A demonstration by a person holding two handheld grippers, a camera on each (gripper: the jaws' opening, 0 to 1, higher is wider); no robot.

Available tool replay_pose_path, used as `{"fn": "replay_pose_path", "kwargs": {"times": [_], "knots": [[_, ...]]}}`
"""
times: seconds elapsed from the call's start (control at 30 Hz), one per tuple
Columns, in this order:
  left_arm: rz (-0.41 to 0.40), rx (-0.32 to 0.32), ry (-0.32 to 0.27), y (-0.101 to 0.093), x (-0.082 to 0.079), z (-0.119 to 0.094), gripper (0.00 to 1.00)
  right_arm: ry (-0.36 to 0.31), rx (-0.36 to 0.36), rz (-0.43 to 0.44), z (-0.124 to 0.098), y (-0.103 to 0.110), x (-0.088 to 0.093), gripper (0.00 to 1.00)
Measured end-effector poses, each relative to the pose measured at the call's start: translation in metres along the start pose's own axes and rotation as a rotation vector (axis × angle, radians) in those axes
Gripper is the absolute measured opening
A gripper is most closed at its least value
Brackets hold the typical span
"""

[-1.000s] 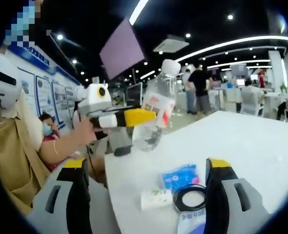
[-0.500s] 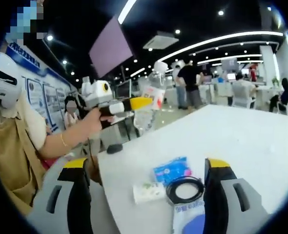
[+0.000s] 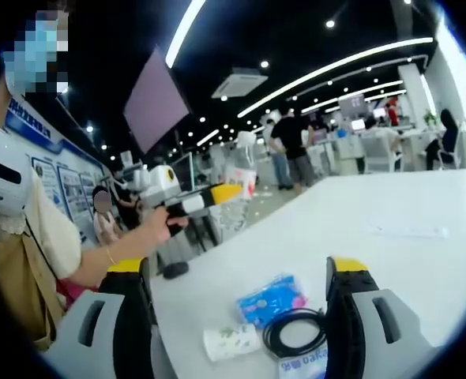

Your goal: Arrange the tabletop items into an orderly group along one side of the table until the central work area is clear of visible clutter.

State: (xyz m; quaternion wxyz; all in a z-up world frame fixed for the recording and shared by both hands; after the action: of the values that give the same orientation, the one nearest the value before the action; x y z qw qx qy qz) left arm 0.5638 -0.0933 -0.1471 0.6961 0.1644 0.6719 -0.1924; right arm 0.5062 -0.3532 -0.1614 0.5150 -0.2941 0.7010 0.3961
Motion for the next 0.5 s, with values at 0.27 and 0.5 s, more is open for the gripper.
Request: {"fn": "replay_pose_path", "kwargs": {"times": [0.27, 0.5], "knots": [[-0.010, -0.070, 0.005, 0.035, 0.022, 0.014, 0.34, 0.033, -0.003, 0.026, 0.021, -0.005, 0.009, 0.85], [-0.030, -0.106, 0.011, 0.058, 0.050, 0.029, 0.34, 0.054, 0.018, 0.040, 0.028, -0.014, 0.019, 0.84]]}}
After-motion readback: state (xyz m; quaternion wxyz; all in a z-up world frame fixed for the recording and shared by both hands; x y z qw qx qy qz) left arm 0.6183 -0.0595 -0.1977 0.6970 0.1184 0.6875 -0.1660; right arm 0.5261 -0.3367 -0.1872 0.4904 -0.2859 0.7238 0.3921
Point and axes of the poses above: the point that each gripper's makers call its tool centre point, and the gripper's own axes: z roughly forward along the fingers, y roughly to its left, x roughly out of its underside, the point moved 7 cm from there along -z, roughly backward along the fingers, and after that the axes turned 6 degrees about x, right-handed, at the moved point
